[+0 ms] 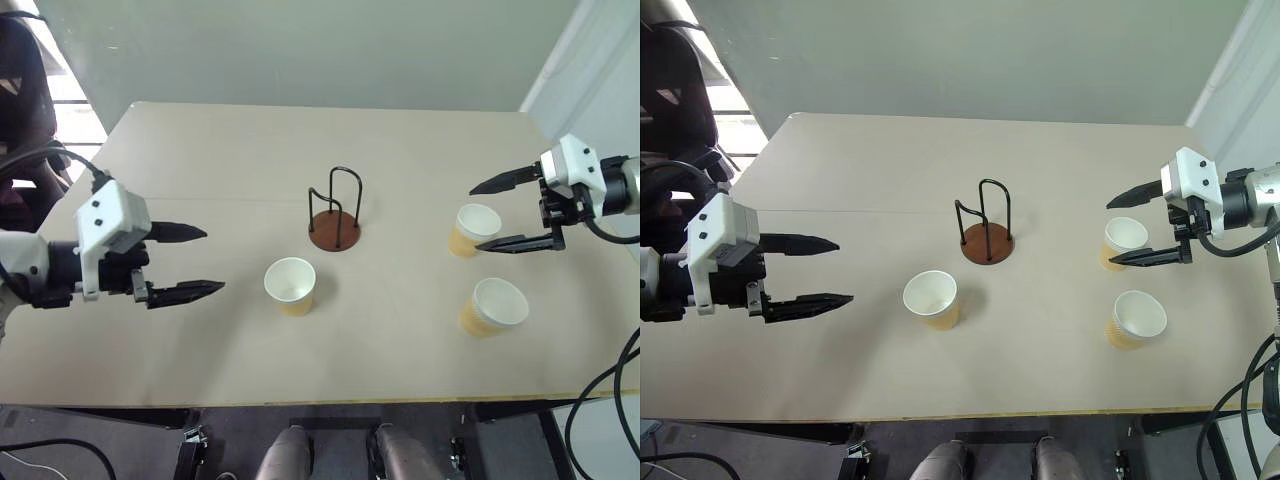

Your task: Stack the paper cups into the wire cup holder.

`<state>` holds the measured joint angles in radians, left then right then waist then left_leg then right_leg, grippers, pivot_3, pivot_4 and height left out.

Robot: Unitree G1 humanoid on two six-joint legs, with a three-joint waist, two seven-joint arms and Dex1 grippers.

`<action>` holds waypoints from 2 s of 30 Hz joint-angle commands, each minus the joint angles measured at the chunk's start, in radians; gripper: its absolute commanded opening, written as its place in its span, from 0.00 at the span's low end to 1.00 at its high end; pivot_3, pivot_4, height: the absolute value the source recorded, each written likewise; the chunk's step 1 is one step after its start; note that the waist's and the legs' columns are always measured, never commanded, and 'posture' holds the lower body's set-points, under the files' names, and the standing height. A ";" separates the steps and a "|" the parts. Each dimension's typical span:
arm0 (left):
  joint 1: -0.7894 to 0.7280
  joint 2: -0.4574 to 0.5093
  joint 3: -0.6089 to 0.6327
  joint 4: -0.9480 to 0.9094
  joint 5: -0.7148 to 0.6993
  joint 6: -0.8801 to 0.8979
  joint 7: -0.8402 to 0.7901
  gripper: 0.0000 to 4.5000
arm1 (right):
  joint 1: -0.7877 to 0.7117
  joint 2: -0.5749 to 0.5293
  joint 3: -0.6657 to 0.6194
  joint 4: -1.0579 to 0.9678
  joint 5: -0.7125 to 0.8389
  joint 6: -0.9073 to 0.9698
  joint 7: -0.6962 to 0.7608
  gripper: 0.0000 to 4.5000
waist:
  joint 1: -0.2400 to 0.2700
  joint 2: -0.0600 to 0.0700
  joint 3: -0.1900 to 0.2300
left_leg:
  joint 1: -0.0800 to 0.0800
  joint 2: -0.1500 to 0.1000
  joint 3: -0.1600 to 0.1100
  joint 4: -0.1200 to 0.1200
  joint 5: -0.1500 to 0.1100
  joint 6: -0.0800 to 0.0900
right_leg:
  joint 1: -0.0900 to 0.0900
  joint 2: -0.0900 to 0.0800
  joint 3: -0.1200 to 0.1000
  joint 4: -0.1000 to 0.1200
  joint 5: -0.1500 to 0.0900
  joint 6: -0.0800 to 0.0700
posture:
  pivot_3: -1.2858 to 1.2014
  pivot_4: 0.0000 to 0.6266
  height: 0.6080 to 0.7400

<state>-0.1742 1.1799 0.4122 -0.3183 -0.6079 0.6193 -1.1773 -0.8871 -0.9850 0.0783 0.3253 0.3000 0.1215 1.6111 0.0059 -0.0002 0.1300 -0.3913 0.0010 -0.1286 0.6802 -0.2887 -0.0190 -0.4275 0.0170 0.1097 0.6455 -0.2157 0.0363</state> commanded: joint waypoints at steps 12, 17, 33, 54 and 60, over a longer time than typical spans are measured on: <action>-0.005 0.005 0.043 -0.030 -0.023 0.008 0.014 1.00 | -0.071 0.355 0.059 -0.065 -0.152 0.255 -0.533 1.00 | -0.019 0.000 0.000 | 0.002 0.001 -0.001 -0.001 0.001 0.000 | 0.000 0.001 -0.001 0.001 0.002 -0.001 | 0.52 0.24 1.00; 0.006 0.005 0.057 -0.043 -0.031 0.019 0.018 1.00 | -0.165 0.459 0.073 0.089 -0.226 0.309 -0.694 1.00 | -0.020 0.000 0.000 | -0.001 0.001 -0.001 -0.001 0.001 0.000 | -0.003 0.001 -0.001 0.000 0.002 -0.001 | 0.52 0.24 1.00; 0.055 -0.002 0.114 -0.091 -0.043 0.055 0.036 1.00 | -0.215 0.611 0.092 0.234 -0.266 0.288 -0.751 1.00 | -0.018 0.000 0.000 | -0.010 0.002 -0.001 -0.009 0.009 -0.014 | -0.015 0.001 -0.003 -0.001 0.001 -0.002 | 0.52 0.24 1.00; 0.138 -0.013 0.214 -0.163 -0.060 0.104 0.049 1.00 | -0.302 0.739 0.068 0.457 -0.282 0.155 -0.852 0.80 | -0.018 0.000 0.000 | -0.010 0.002 -0.001 -0.010 0.009 -0.014 | -0.016 0.001 -0.004 0.001 0.002 -0.002 | 0.52 0.24 1.00; 0.129 -0.008 0.205 -0.152 -0.059 0.101 0.050 1.00 | -0.314 0.739 0.068 0.479 -0.285 0.139 -0.851 0.30 | -0.018 0.000 0.000 | -0.010 0.002 -0.001 -0.010 0.010 -0.015 | -0.016 0.001 -0.004 0.001 0.002 -0.003 | 0.52 0.24 1.00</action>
<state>-0.0357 1.1617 0.5865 -0.4618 -0.6581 0.7215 -1.1283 -1.1681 -0.2415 0.1702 0.8161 0.0148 0.2832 0.7676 -0.0123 0.0000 0.1302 -0.4017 0.0034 -0.1301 0.6706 -0.2790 -0.0345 -0.4436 0.0179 0.1055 0.6465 -0.2138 0.0336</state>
